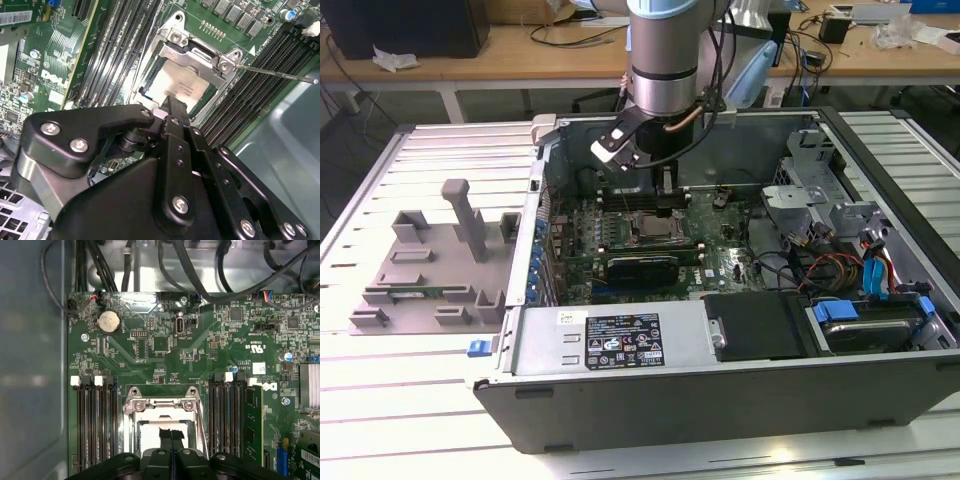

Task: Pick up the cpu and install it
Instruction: 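Close the cpu cover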

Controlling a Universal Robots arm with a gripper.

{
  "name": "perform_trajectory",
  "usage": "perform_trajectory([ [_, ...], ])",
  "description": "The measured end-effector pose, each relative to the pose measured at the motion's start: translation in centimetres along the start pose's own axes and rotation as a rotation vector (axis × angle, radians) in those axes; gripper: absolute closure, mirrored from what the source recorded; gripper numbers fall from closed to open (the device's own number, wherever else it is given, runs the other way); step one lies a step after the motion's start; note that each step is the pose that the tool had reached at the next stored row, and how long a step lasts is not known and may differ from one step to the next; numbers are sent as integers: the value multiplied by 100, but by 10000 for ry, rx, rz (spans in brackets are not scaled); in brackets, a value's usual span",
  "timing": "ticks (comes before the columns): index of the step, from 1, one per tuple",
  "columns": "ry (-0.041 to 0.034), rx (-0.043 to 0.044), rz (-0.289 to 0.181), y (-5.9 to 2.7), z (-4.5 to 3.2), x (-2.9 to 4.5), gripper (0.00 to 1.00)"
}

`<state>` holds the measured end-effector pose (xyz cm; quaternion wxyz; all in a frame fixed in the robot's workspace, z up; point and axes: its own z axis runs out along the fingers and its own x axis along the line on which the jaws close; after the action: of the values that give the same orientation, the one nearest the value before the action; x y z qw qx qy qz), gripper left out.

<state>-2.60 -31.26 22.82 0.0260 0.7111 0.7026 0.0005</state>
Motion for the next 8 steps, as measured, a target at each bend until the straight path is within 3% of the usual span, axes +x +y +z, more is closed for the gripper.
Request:
perform_trajectory([
  [8,41,-44,-1225,-1,0,0,89],
])
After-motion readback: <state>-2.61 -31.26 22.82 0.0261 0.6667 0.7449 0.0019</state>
